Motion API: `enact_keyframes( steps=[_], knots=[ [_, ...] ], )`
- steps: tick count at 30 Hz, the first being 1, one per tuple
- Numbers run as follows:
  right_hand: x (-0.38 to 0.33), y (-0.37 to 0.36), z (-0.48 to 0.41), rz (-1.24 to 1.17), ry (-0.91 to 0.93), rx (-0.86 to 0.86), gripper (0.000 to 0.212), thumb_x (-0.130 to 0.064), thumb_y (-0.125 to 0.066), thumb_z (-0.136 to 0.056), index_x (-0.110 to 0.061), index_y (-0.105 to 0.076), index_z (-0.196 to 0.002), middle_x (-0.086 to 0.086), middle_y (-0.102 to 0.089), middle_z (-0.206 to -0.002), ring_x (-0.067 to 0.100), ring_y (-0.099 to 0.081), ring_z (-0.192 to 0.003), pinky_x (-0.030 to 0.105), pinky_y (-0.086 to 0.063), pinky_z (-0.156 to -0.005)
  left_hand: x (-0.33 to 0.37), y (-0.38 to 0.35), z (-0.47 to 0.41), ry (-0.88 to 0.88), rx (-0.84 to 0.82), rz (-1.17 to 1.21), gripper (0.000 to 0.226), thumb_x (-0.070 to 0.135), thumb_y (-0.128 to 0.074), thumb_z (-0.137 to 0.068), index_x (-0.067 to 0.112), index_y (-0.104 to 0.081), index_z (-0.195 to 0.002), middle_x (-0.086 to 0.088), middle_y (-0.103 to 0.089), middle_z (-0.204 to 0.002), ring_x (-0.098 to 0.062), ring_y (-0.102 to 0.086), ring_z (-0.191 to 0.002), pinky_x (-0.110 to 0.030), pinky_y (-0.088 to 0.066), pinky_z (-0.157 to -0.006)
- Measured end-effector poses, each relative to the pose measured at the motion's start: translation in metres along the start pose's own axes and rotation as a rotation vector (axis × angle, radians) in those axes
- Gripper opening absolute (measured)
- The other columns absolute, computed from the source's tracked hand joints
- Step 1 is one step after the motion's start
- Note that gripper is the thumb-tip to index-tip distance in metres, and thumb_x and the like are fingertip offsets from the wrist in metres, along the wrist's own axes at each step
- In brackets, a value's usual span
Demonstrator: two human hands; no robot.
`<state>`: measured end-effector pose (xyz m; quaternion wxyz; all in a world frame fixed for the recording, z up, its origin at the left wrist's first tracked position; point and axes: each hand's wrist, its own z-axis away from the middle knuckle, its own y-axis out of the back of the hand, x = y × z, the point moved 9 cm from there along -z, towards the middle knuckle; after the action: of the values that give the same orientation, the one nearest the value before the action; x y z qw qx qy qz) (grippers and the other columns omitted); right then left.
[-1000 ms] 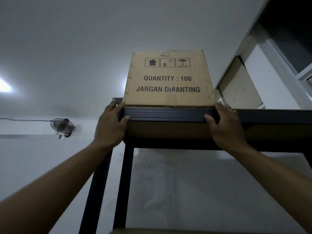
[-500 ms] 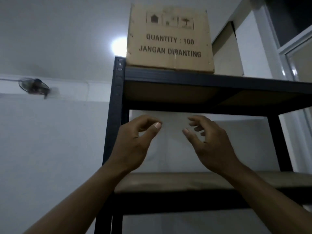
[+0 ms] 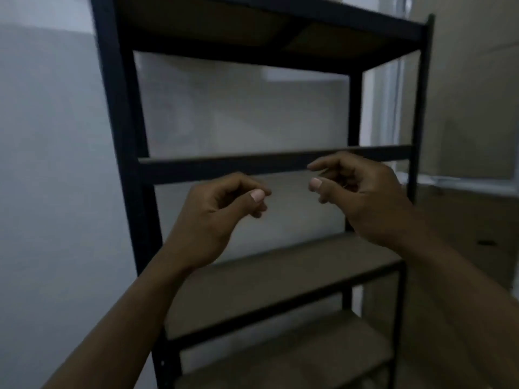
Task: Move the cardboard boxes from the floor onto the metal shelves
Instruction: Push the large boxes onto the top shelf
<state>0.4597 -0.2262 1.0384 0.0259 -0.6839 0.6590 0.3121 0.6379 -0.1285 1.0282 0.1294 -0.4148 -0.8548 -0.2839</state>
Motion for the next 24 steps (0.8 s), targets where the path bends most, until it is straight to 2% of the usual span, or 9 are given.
enact_keyframes(
  steps=[3,6,9,14,16,18,20,22,24],
  knots=[
    [0.003,0.047,0.075,0.023,-0.144,0.02,0.014,-0.034,-0.072,-0.09,-0.03,-0.07,-0.102,0.003,-0.073,-0.085,0.023,-0.07,-0.079,0.051,-0.058,-0.079,0.03,-0.06,0.032,0.018,-0.067,0.128,0.023,0.031,-0.056,-0.093,0.017,-0.072,-0.101,-0.002,-0.073,-0.089,-0.024,-0.071,-0.084,-0.038,-0.059,-0.079],
    [-0.006,0.1,0.157,0.076,-0.28,0.047,0.024,-0.047,-0.068,-0.082,-0.033,-0.071,-0.101,0.002,-0.073,-0.084,0.025,-0.07,-0.077,0.054,-0.058,-0.075,0.069,-0.131,0.062,0.048,-0.167,0.305,0.014,0.023,-0.06,-0.094,0.017,-0.072,-0.099,-0.007,-0.073,-0.087,-0.022,-0.071,-0.082,-0.037,-0.059,-0.078],
    [-0.019,0.161,0.242,0.126,-0.406,0.137,0.017,-0.044,-0.069,-0.082,-0.037,-0.072,-0.097,0.003,-0.073,-0.083,0.028,-0.07,-0.075,0.057,-0.057,-0.073,0.116,-0.208,0.092,0.074,-0.276,0.519,0.014,0.01,-0.057,-0.093,0.012,-0.071,-0.097,-0.01,-0.073,-0.083,-0.019,-0.071,-0.078,-0.029,-0.057,-0.075],
    [-0.054,0.244,0.384,0.206,-0.641,0.349,0.027,-0.05,-0.068,-0.079,-0.033,-0.073,-0.101,0.003,-0.075,-0.088,0.021,-0.073,-0.079,0.053,-0.058,-0.079,0.203,-0.336,0.148,0.097,-0.575,0.766,0.014,0.011,-0.059,-0.092,0.011,-0.072,-0.097,-0.008,-0.074,-0.082,-0.013,-0.069,-0.076,-0.023,-0.054,-0.072],
    [-0.07,0.271,0.438,0.242,-0.724,0.461,0.023,-0.043,-0.071,-0.081,-0.031,-0.073,-0.1,0.003,-0.076,-0.088,0.02,-0.073,-0.079,0.052,-0.058,-0.078,0.238,-0.383,0.169,0.09,-0.705,0.84,0.015,0.011,-0.059,-0.092,0.008,-0.071,-0.099,-0.009,-0.073,-0.082,-0.013,-0.069,-0.076,-0.022,-0.053,-0.072],
    [-0.084,0.296,0.488,0.286,-0.8,0.572,0.017,-0.034,-0.071,-0.084,-0.03,-0.073,-0.101,0.003,-0.076,-0.088,0.022,-0.073,-0.081,0.052,-0.058,-0.077,0.269,-0.428,0.19,0.078,-0.828,0.888,0.015,0.015,-0.06,-0.092,0.01,-0.072,-0.1,-0.009,-0.073,-0.085,-0.017,-0.07,-0.078,-0.024,-0.053,-0.073],
    [-0.096,0.318,0.535,0.325,-0.878,0.681,0.017,-0.033,-0.069,-0.085,-0.03,-0.072,-0.102,0.005,-0.075,-0.088,0.024,-0.072,-0.082,0.051,-0.059,-0.077,0.295,-0.47,0.21,0.064,-0.942,0.916,0.015,0.018,-0.062,-0.091,0.014,-0.073,-0.101,-0.01,-0.074,-0.087,-0.023,-0.071,-0.08,-0.029,-0.054,-0.074],
    [-0.105,0.337,0.579,0.349,-0.952,0.786,0.017,-0.033,-0.069,-0.086,-0.028,-0.072,-0.102,0.005,-0.075,-0.087,0.02,-0.072,-0.079,0.045,-0.059,-0.073,0.319,-0.508,0.228,0.048,-1.045,0.945,0.015,0.019,-0.062,-0.091,0.017,-0.073,-0.1,-0.009,-0.074,-0.089,-0.026,-0.071,-0.08,-0.03,-0.056,-0.075],
    [-0.112,0.352,0.618,0.367,-1.008,0.889,0.011,-0.026,-0.071,-0.09,-0.025,-0.073,-0.101,0.005,-0.075,-0.086,0.015,-0.071,-0.076,0.033,-0.057,-0.066,0.339,-0.544,0.247,0.047,-1.147,0.977,0.015,0.019,-0.062,-0.091,0.018,-0.073,-0.1,-0.008,-0.074,-0.09,-0.023,-0.071,-0.082,-0.027,-0.056,-0.075]
  ],
)
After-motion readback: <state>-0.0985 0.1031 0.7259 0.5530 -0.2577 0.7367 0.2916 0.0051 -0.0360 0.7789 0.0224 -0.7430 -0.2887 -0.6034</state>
